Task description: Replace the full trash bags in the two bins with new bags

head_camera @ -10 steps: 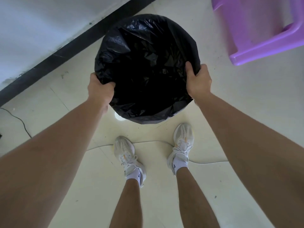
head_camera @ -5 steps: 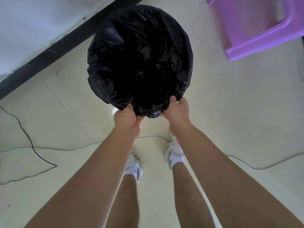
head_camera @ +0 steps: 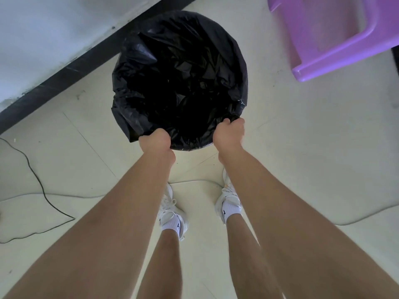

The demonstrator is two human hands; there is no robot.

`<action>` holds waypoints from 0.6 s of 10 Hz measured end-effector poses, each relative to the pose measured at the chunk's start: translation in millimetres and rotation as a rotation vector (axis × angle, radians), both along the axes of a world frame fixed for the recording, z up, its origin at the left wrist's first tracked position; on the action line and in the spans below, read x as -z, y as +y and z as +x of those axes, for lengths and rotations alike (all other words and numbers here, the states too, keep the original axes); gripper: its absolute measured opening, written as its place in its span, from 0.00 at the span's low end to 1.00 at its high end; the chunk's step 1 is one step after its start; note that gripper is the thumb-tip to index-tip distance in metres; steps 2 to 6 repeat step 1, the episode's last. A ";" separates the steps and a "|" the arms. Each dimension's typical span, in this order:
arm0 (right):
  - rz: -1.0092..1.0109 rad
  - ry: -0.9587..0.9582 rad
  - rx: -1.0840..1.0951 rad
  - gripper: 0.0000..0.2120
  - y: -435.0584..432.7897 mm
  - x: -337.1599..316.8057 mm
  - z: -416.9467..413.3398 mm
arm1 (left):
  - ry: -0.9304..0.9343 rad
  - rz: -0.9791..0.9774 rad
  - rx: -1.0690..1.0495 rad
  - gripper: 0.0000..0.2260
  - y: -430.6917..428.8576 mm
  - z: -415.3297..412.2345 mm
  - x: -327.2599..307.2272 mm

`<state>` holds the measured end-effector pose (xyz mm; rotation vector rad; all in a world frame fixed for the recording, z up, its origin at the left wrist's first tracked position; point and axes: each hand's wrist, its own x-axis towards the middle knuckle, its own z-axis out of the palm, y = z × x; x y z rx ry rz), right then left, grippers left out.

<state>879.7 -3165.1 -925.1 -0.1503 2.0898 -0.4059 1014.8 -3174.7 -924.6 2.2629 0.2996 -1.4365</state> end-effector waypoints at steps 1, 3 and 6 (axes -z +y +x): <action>-0.004 -0.082 -0.019 0.15 -7.7 -11.5 -13.1 | 0.097 -0.084 0.123 0.19 7.0 14.8 -12.7; -0.004 -0.082 -0.019 0.15 -7.7 -11.5 -13.1 | 0.097 -0.084 0.123 0.19 7.0 14.8 -12.7; -0.004 -0.082 -0.019 0.15 -7.7 -11.5 -13.1 | 0.097 -0.084 0.123 0.19 7.0 14.8 -12.7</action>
